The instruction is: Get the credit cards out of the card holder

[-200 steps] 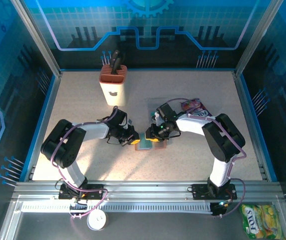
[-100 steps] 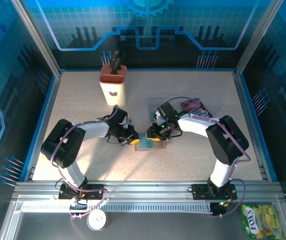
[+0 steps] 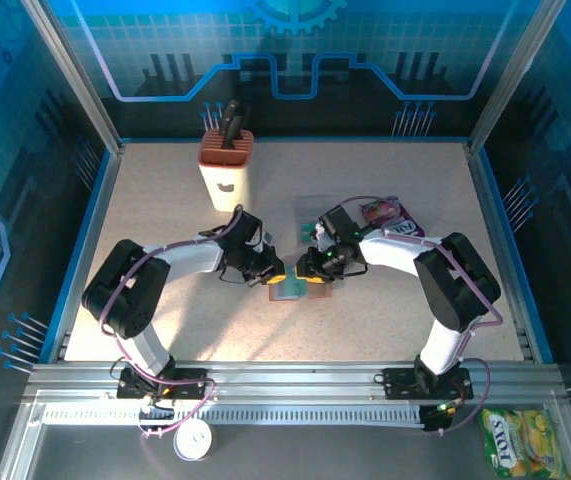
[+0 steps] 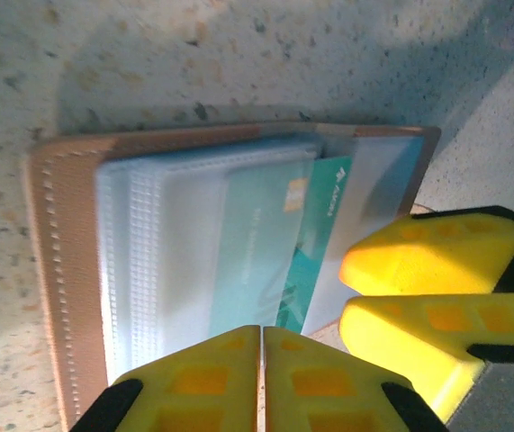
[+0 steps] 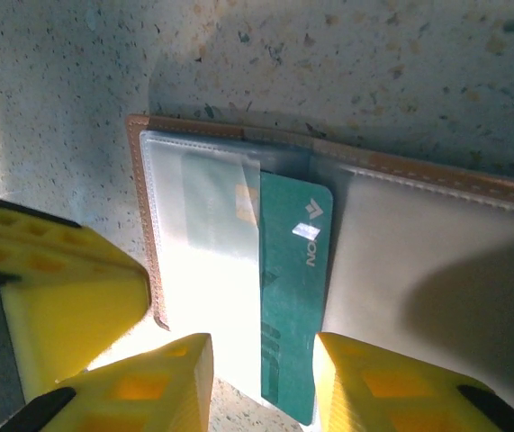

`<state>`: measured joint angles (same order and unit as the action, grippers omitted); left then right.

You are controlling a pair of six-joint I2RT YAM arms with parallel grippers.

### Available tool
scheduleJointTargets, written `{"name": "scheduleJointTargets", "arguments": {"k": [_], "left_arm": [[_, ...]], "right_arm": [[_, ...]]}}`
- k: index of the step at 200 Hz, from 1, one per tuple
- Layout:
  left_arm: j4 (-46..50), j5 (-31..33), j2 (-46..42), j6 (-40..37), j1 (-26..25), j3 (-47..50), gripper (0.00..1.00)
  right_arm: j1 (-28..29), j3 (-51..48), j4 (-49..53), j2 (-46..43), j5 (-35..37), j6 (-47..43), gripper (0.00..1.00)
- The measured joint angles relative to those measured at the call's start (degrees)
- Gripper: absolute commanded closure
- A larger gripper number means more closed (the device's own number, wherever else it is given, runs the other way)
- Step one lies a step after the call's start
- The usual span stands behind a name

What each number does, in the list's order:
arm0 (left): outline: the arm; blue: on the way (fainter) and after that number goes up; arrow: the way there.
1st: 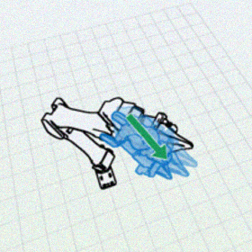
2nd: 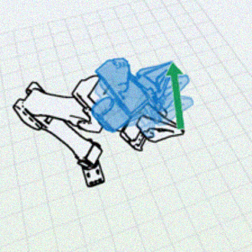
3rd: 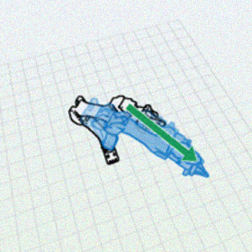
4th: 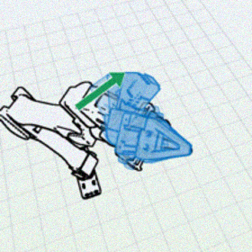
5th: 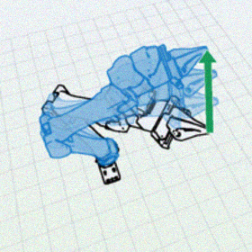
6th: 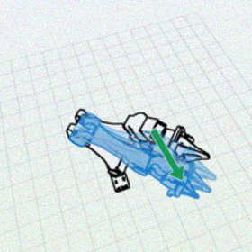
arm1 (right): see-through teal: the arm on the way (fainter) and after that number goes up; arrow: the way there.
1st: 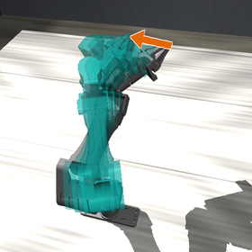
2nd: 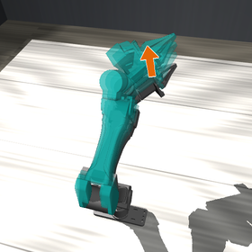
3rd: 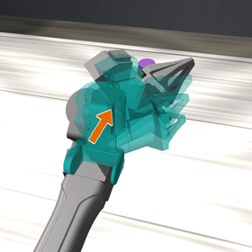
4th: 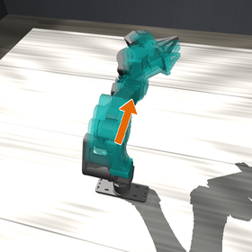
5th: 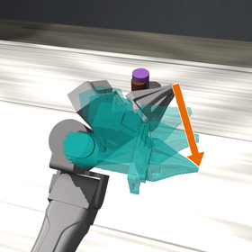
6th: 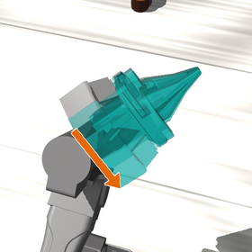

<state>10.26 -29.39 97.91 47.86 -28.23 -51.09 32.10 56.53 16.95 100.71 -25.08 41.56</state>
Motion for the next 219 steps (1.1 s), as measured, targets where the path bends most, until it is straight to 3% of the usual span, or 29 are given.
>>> {"name": "scheduleJointTargets", "arguments": {"k": [219], "left_arm": [[1.33, 1.53, 2.67, -1.49, -0.46, -0.20, 0.92]], "right_arm": [[-0.28, -0.96, -3.52, 2.21, -2.80, 0.00, 0.66]]}}
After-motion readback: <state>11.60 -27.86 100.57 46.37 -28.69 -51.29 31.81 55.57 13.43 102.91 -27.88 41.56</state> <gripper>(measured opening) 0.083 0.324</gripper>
